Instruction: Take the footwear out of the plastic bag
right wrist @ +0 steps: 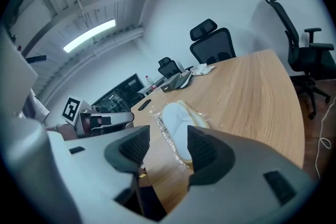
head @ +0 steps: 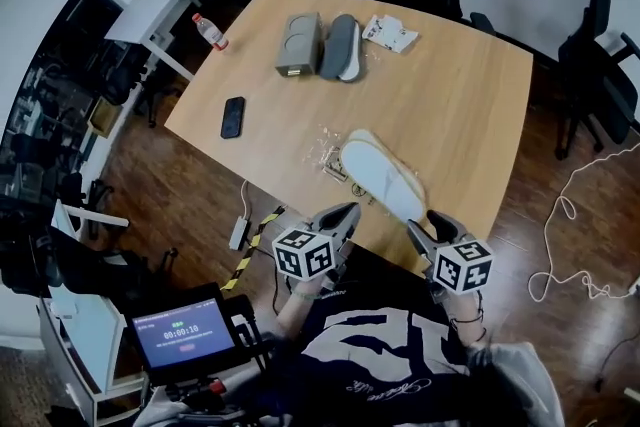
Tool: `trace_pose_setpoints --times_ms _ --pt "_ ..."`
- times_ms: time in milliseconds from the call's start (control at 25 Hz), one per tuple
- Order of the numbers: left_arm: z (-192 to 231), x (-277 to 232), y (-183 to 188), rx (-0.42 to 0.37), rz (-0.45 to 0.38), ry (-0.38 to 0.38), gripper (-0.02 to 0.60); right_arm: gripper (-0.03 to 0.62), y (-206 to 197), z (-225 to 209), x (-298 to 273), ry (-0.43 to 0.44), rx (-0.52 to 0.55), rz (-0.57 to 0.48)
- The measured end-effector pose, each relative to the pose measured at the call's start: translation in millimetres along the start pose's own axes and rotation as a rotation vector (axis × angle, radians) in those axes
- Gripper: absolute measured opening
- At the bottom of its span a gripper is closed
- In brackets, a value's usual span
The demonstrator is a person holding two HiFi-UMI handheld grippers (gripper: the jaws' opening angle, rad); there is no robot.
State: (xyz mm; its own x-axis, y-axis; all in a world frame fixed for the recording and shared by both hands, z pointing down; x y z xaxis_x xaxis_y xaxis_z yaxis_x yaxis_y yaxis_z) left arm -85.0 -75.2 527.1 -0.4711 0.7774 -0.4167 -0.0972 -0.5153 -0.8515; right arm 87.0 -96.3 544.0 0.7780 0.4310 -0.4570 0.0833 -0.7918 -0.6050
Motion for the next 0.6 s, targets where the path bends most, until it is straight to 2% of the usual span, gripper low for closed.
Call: trace_pose_setpoints --times_ms 160,280,400,520,600 --pt "-13.2 15.2 7.8 0.006 -0.048 0.039 0.003 0.213 -8.6 18.8 2.5 0.058 -0.015 0.003" --pt "-20.8 27.0 9.8 0.049 -0.099 0.061 0.004 0.169 -20.5 33.1 1.1 0.091 -0.006 0.02" --pt "-32.0 39.7 -4.9 0.065 -0.093 0.056 0.005 0.16 -35.7 43.5 0.6 0.097 0.007 0.047" --pt "-34.9 53.2 -23.4 0.075 -0.07 0.065 0.003 0.059 -43.8 48.6 -1.4 0.043 0.031 0.057" --pt "-36.0 65.7 -34.2 0.094 -0.074 0.074 0.003 0.026 -48.2 55.1 -1.0 0.019 0.07 0.057"
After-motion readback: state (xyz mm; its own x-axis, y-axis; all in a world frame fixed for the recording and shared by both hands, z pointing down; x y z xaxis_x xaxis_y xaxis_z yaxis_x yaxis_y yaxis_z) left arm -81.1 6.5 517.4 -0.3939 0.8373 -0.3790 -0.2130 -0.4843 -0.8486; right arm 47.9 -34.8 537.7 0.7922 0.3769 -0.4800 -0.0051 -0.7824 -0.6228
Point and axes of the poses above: the fingertips, and each gripper's own axes: x backward along the fingers, z to its left, y out of its top, the point moved 3 cm from there along x, backward along the fingers, and after that the axes turned 12 degrees about -x, right-handed, at the moved point
